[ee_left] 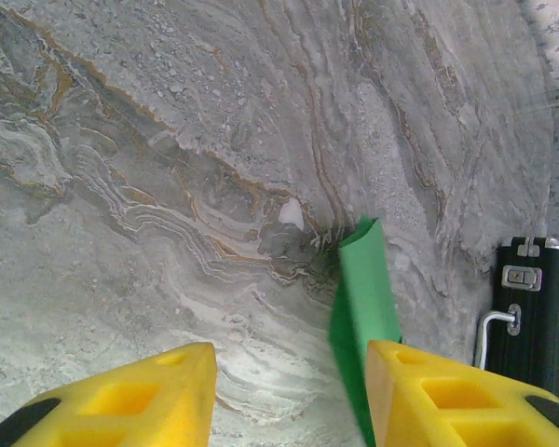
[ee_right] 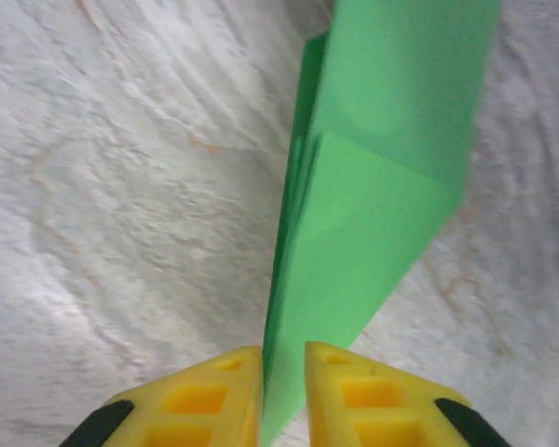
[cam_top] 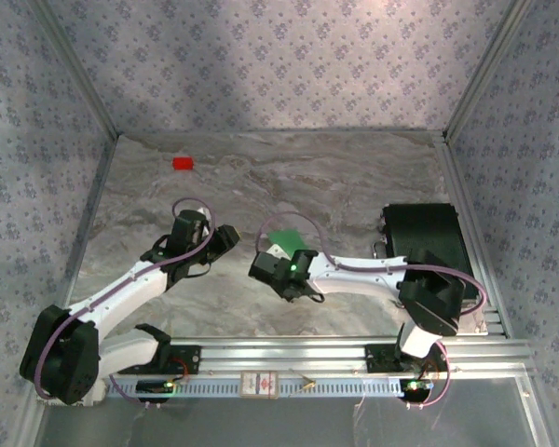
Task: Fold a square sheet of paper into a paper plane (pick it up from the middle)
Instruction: Turn over the paper at the center of the table, then rotate the paper at the center of the table.
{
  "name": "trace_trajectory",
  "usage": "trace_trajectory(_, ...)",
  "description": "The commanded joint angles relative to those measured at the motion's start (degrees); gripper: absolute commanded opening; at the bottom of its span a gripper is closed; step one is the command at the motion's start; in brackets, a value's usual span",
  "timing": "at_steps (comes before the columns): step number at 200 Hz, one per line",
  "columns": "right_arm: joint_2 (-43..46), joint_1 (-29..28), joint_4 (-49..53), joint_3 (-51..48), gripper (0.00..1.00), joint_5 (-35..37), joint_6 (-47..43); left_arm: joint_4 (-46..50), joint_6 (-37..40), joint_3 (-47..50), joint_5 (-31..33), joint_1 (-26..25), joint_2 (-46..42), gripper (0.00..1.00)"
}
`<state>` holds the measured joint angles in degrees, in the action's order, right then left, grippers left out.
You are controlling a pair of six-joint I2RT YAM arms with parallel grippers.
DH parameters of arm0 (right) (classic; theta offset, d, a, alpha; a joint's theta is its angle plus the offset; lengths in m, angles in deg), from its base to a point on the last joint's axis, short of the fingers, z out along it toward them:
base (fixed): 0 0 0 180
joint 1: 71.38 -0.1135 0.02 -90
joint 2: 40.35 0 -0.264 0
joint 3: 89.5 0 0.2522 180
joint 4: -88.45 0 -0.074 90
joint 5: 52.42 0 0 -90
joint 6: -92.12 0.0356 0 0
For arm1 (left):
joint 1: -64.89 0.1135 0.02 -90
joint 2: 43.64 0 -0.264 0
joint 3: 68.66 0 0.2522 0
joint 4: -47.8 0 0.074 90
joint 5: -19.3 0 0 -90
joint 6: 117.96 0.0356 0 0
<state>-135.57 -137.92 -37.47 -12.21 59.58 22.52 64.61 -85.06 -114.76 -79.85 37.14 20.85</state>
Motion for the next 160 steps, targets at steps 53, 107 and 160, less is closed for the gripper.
trace_trajectory(53,14.3,20.9,-25.9,-16.7,0.25,-34.3,8.0,-1.2,-0.6,0.8,-2.3,0.5,0.3,0.43)
trace_trajectory(107,12.1,29.1,-35.2,-21.6,0.15,-44.3,15.0,-3.3,-0.6,1.1,-5.8,0.5,2.6,0.32)
trace_trajectory(160,6.9,29.8,-39.3,-21.8,0.15,-48.7,17.7,-3.4,-0.3,0.6,-6.8,0.6,3.7,0.32)
